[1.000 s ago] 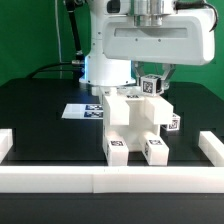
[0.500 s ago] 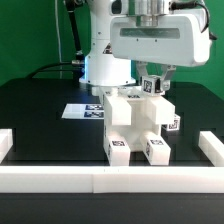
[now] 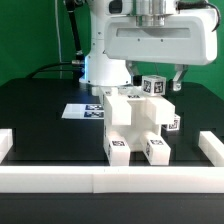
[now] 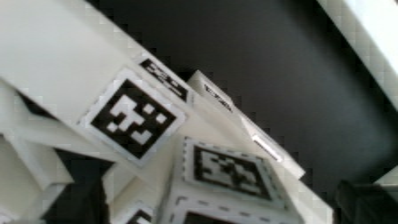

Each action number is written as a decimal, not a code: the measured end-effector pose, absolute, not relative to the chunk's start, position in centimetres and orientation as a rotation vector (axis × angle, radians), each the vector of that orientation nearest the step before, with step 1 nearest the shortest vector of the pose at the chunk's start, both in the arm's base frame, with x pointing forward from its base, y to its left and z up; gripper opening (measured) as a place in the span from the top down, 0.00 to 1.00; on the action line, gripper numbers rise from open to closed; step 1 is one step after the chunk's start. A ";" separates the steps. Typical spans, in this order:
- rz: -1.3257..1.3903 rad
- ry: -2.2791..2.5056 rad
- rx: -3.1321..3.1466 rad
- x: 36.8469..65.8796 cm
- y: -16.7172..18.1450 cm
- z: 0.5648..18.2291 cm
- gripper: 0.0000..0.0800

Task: Assemble chair

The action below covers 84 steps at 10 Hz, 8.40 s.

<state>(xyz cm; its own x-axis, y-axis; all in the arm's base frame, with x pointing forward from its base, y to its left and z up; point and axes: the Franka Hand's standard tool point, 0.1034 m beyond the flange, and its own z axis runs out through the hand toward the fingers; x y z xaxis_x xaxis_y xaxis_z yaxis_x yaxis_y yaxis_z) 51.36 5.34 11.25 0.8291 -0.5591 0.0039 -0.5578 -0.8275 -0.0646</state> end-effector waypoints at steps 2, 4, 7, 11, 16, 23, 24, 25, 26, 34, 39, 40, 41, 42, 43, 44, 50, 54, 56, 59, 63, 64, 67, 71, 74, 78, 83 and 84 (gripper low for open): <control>-0.043 0.682 -3.006 51.4 5.6 11.3 0.19; -0.053 0.452 -3.059 51.5 5.7 11.4 0.19; -0.061 0.019 -3.103 51.4 5.7 11.3 0.19; -0.066 -0.487 -3.082 51.4 5.3 11.3 0.19; -0.064 -0.451 -3.087 51.4 5.2 11.3 0.65; -0.054 0.198 -3.104 51.4 5.2 11.2 0.65; -0.053 0.289 -3.096 51.4 5.2 11.2 0.65; -0.050 0.401 -3.080 51.4 5.3 11.2 0.65; -0.046 0.569 -3.046 51.3 5.4 11.2 0.64; -0.022 1.295 -2.798 51.3 5.6 11.1 0.64; -0.007 1.527 -2.669 51.3 5.9 11.1 0.54; -0.004 1.521 -2.673 51.2 5.9 11.1 0.54; -0.008 1.432 -2.725 51.2 6.0 11.1 0.32; -0.014 1.275 -2.802 51.2 6.0 11.1 0.23; -0.019 1.138 -2.861 51.2 6.0 11.1 0.23; -0.023 1.009 -2.910 51.2 5.9 11.1 0.20; -0.046 0.362 -3.064 51.2 6.1 11.1 0.19; -0.057 -0.067 -3.091 51.2 6.0 11.0 0.19; -0.059 -0.175 -3.089 51.2 6.0 11.0 0.22; -0.059 -0.142 -3.090 51.2 6.0 11.0 0.65; -0.052 0.141 -3.084 51.2 6.0 11.0 0.65; -0.048 0.275 -3.073 51.2 6.0 11.0 0.65; -0.036 0.671 -3.007 51.2 6.1 11.0 0.65; -0.021 1.096 -2.874 51.2 6.2 11.0 0.65; -0.006 1.388 -2.738 51.1 6.3 11.0 0.65; 0.016 1.727 -2.528 51.1 6.6 10.9 0.65; 0.024 1.632 -2.597 50.9 6.9 10.9 0.24; 0.017 1.481 -2.686 50.8 7.1 10.8 0.20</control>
Offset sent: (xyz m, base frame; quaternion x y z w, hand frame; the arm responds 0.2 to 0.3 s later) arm 0.0007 0.0083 0.0058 0.0038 -0.0110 -0.1650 0.9862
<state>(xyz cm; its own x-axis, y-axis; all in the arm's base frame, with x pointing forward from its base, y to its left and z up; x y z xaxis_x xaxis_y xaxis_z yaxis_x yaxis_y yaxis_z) 50.84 7.07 10.84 0.5341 -0.8442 -0.0457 -0.8450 -0.5314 -0.0596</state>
